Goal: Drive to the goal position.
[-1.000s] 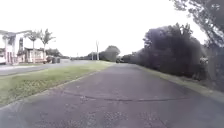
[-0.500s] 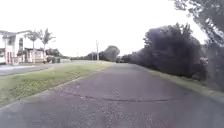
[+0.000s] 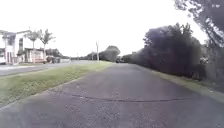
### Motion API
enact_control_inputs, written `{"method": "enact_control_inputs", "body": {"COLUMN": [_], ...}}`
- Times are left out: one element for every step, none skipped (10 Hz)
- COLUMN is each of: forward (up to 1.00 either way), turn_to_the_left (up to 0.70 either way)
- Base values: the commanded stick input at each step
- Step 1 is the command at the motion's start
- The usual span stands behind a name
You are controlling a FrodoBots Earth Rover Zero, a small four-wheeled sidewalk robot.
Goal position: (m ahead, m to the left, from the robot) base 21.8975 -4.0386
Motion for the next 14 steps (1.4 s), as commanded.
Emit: {"method": "enact_control_inputs", "body": {"forward": [0.06, 0.06, 0.06, 0.06, 0.05, 0.05, 0.06, 0.06, 0.06, 0.05, 0.06, 0.06, 0.05, 0.06], "turn_to_the_left": [0.00, 0.00, 0.00, 0.00, 0.00, 0.00, 0.00, 0.00, 0.00, 0.00, 0.00, 0.00, 0.00, 0.00]}}
